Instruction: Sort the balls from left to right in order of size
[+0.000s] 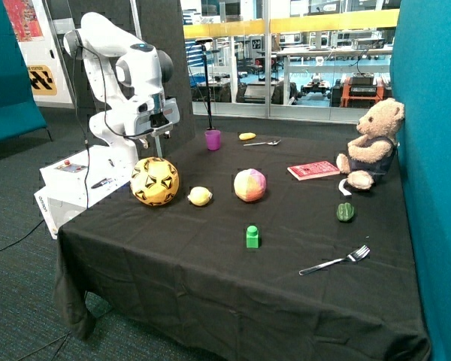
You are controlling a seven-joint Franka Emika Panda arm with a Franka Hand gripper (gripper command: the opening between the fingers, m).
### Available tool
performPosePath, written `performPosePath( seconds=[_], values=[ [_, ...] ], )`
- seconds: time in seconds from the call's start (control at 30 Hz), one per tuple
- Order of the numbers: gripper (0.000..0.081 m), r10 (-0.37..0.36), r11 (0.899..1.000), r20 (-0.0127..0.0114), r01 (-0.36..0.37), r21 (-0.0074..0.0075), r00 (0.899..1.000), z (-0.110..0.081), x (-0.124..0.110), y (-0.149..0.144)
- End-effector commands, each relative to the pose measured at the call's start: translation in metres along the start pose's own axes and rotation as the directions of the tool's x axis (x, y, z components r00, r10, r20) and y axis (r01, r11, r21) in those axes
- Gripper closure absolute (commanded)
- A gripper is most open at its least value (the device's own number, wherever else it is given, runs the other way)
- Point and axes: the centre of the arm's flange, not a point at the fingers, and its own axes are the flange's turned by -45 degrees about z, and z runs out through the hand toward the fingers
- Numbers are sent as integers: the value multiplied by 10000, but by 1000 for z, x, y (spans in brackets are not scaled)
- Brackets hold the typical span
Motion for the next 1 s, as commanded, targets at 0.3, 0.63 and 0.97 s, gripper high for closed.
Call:
performPosePath(
  seconds=[0.3,0.63,0.97],
  values=[
    [76,-277,9996,-67,276,-28,9996,29,-4,24],
    [82,-311,9995,-67,311,-28,9995,45,-7,27],
    [91,-622,9981,-66,622,-30,9980,55,-6,13]
  ],
)
